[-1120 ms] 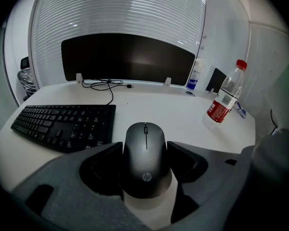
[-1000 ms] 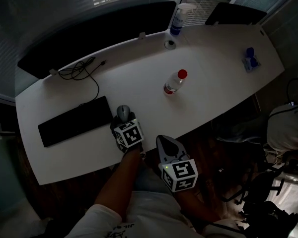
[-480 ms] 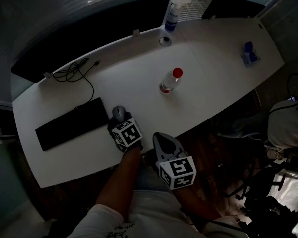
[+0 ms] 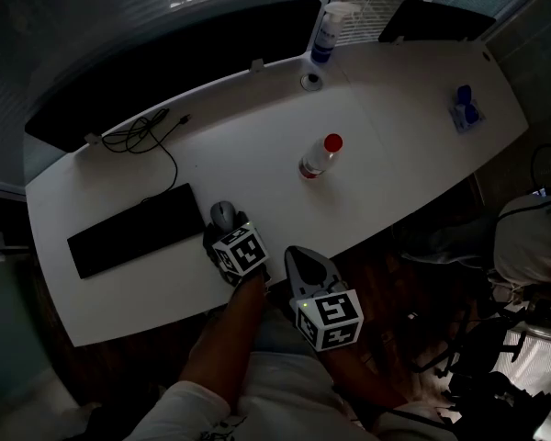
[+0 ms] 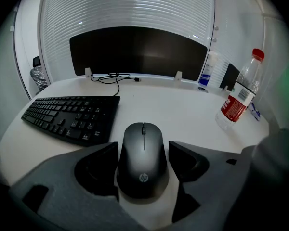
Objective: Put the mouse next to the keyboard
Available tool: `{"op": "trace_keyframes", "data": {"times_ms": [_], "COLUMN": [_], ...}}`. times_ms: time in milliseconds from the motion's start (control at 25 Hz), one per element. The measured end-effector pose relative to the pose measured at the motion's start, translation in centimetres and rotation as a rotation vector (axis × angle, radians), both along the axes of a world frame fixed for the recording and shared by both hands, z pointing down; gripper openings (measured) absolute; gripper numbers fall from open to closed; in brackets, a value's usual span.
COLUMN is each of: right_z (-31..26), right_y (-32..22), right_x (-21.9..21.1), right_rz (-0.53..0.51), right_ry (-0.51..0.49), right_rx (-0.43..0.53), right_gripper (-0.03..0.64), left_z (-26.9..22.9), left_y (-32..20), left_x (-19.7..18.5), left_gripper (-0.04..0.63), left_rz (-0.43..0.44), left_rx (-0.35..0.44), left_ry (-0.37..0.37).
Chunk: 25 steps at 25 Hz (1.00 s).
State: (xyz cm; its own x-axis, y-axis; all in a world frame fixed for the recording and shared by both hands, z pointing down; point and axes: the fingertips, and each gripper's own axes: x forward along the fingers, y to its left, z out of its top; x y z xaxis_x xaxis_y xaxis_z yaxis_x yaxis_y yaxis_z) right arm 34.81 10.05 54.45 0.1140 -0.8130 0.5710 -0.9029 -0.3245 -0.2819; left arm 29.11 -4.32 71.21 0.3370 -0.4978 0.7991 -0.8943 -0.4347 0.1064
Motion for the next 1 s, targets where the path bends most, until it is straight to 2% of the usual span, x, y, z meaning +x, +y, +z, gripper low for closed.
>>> {"op": "trace_keyframes", "data": {"times_ms": [160, 360, 520, 640, 680, 760, 880, 1000], "right_z": [0.2, 0.1, -0.1, -0.5, -0.8, -1.3, -2.6, -4.3], "right_y": [-0.5, -1.0, -1.1, -1.0, -1.4, -3.0, -5.2, -7.5], "right_x": [-0.2, -0.7, -1.1, -1.9, -2.3, -3.3, -6.2, -10.1], "right_rz": [-0.01, -0.025, -0.043, -0.051, -0.06, -0.099, -0.189, -0.29], "right_ry": [-0.012, -0.012, -0.001, 0.001, 0.003, 0.01, 0.026, 0.043], "right_rx": [0.004, 0.012, 0.013, 0.002, 0.005, 0.029, 0.052, 0.073], "right_gripper": [0.003, 0.003, 0.003, 0.003, 0.003, 0.003, 0.003, 0.003], "left_z": [-0.7, -1.5, -4.4, -7.5, -9.0, -12.4, -17.2, -20.5], "left_y": [-0.4, -0.3, 0.6, 1.6, 1.2, -0.5, -2.1, -2.5], "left_x": [0.3, -0.2, -1.4, -4.3, -5.6, -8.6, -14.0, -20.1], "left_gripper": [0.343, 0.348, 0.347, 0.342, 0.305, 0.154, 0.006, 0.006], "left_rz": [0.004, 0.024, 0.138, 0.235, 0.253, 0.263, 0.254, 0.175], "left_rx": [0.024, 0.042, 0.107, 0.128, 0.148, 0.233, 0.337, 0.347], "left_ry": [0.023, 0.019, 0.041, 0.06, 0.061, 0.056, 0.061, 0.097]}}
